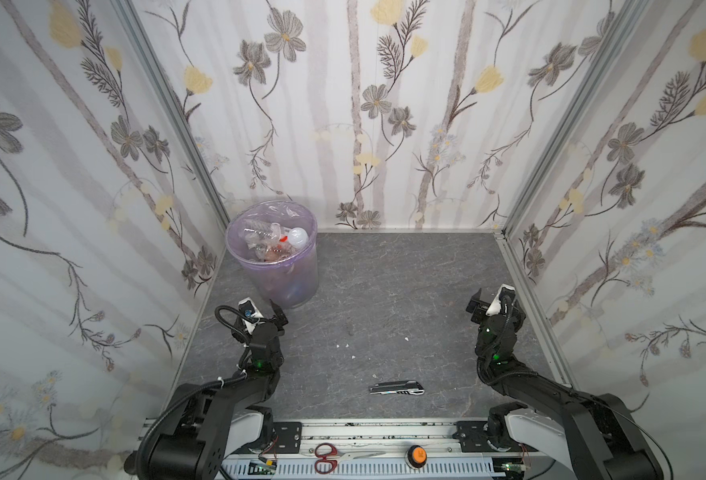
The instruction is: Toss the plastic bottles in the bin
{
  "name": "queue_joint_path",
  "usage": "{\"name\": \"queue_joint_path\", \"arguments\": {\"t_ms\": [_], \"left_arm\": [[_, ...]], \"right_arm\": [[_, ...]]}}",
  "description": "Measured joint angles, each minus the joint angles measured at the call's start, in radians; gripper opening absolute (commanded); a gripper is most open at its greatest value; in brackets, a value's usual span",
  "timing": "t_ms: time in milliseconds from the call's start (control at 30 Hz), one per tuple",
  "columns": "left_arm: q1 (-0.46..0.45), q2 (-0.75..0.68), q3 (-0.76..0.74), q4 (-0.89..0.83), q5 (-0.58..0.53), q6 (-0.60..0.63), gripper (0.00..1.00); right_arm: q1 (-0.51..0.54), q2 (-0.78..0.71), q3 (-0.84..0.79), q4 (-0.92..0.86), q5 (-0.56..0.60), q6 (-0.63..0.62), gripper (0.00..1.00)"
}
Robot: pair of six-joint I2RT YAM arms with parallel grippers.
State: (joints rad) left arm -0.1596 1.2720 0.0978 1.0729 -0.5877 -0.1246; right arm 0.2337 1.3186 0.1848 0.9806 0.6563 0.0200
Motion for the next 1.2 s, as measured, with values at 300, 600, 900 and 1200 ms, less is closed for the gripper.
{"name": "queue_joint_path", "arguments": {"t_ms": [300,600,900,1200], "left_arm": [[0.074,0.310,0.013,0.344,0.252,0.060,1.00],[0.083,0.321,0.084,0.365,0.309,0.068,1.00],[0.085,0.321,0.097,0.342,0.328,0.066,1.00],[0.085,0.321,0.098,0.340,0.329,0.068,1.00]], "right_arm": [[-0.116,0.166,-0.091,0.366,-0.214,-0.010,1.00],[-0.198,0.183,-0.016,0.390,-0.364,0.046,1.00],[-0.199,0.183,-0.015,0.364,-0.396,0.051,1.00],[-0.199,0.190,0.013,0.325,-0.474,0.040,1.00]]}}
